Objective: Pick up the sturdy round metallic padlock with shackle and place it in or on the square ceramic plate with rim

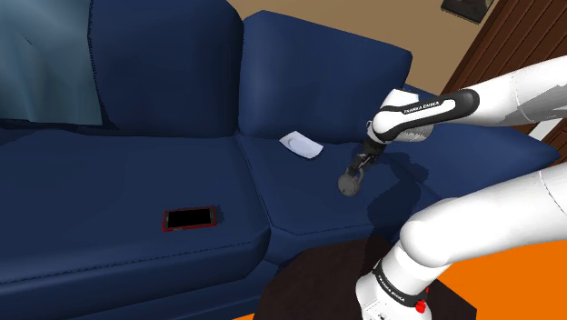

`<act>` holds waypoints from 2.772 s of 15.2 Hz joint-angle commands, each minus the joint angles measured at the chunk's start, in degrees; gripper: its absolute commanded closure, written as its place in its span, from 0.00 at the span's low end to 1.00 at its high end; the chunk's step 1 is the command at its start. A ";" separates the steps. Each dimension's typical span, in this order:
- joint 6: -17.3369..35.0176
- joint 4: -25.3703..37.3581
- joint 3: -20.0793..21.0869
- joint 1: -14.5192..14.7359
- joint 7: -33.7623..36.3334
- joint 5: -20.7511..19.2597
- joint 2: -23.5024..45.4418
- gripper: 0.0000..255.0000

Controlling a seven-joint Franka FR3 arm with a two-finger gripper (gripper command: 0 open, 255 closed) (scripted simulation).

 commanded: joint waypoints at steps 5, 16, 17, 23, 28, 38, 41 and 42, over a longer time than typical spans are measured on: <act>0.85 -0.23 -0.22 0.08 -0.08 0.02 0.59 0.00; 0.88 -0.23 -0.25 0.07 -0.11 0.01 0.61 1.00; 0.85 -0.23 -0.22 0.08 -0.08 0.02 0.59 1.00; -5.17 2.21 1.23 -0.24 0.25 0.23 -3.03 1.00; -9.91 4.59 2.35 -0.32 0.38 0.64 -5.41 1.00; -15.50 12.50 3.50 1.65 0.48 3.01 -3.13 1.00; -14.74 18.69 2.87 4.16 0.09 5.67 3.91 1.00; -14.66 20.86 2.65 4.89 -0.15 6.63 6.23 1.00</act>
